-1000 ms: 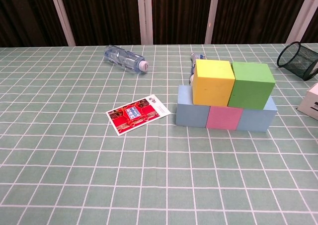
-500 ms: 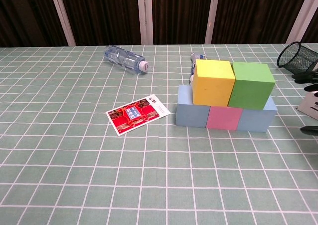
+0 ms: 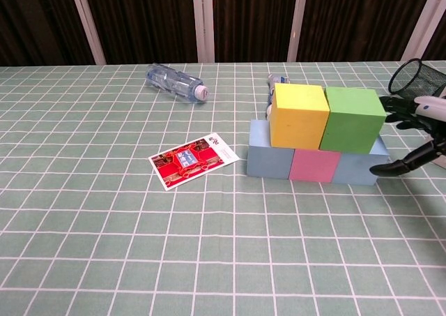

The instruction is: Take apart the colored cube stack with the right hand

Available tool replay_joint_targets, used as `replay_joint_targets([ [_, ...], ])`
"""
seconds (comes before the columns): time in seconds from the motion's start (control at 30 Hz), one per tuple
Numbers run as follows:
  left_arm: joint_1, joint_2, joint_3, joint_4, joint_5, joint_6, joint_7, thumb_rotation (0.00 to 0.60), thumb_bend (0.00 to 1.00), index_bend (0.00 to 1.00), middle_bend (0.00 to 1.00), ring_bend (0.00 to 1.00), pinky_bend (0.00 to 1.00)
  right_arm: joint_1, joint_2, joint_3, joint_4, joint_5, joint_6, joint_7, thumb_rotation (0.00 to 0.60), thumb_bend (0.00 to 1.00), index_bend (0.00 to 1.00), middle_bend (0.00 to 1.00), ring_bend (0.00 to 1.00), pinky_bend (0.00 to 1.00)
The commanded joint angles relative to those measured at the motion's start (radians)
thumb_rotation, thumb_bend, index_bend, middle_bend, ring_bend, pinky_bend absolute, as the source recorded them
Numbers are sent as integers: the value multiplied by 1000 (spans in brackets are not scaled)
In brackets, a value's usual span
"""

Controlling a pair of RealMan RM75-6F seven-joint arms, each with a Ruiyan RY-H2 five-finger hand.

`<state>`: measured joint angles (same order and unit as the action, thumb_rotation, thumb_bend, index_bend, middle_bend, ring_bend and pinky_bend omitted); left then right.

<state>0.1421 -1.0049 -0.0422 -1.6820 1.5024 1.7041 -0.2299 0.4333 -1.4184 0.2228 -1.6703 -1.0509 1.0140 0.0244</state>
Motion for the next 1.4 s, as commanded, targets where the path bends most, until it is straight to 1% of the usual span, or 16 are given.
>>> replay_joint_targets([
  [0.03,0,0,2,-1,1,-2,4,600,183,73,0,0,0,17,-12,12,8,26,-13,-15,600,184,30,0,39,0],
  [0.3,1,-1,1,-4,0,0,7,600,183,73,0,0,0,58,-57,8,45,92,-40,-77,600,183,214,0,39,0],
  [0.33,1,0,1,-4,0,0,7,600,183,73,0,0,0,61,-63,8,48,98,-41,-80,600,183,262,2,39,0],
  [0.4,1,0,1,-4,1,-1,7,600,183,73,0,0,0,67,-77,12,57,104,-42,-79,600,184,395,25,39,0],
  [0.53,1,1,1,-4,0,0,4,600,183,73,0,0,0,71,-110,36,78,113,-29,-43,600,184,577,89,60,0],
  [0.57,2,1,0,-3,0,0,2,600,183,73,0,0,0,71,-115,43,82,115,-28,-30,600,184,620,105,69,0],
  [0.67,2,3,-2,-2,-3,1,-4,600,183,73,0,0,0,73,-130,49,106,120,-20,-22,600,184,697,134,85,0],
  [0.83,-1,3,-4,-3,-7,-6,-2,600,183,73,0,0,0,70,-157,44,144,120,25,-54,600,184,707,142,88,0],
  [0.97,-2,2,-1,-5,-3,-8,7,600,183,73,0,0,0,68,-162,60,155,107,71,-68,600,184,707,143,94,0],
  [1.07,-1,1,-1,-6,-2,-6,9,600,183,73,0,0,0,68,-172,95,163,102,167,-124,600,184,707,151,109,0],
  [1.13,0,1,-2,-7,-4,-5,8,600,183,73,0,0,0,69,-172,129,156,112,220,-153,600,184,707,153,117,0],
  [1.23,-1,3,-2,-6,-5,-7,5,600,183,73,0,0,0,81,-151,176,151,161,245,-212,600,184,707,154,120,0],
  [1.3,-1,3,-1,-6,-3,-8,5,600,183,73,0,0,0,113,-142,196,209,205,249,-320,600,184,707,154,120,0],
  [1.4,-1,3,1,-6,0,-8,6,600,183,73,0,0,0,152,-144,218,267,257,236,-407,600,184,707,154,120,0],
])
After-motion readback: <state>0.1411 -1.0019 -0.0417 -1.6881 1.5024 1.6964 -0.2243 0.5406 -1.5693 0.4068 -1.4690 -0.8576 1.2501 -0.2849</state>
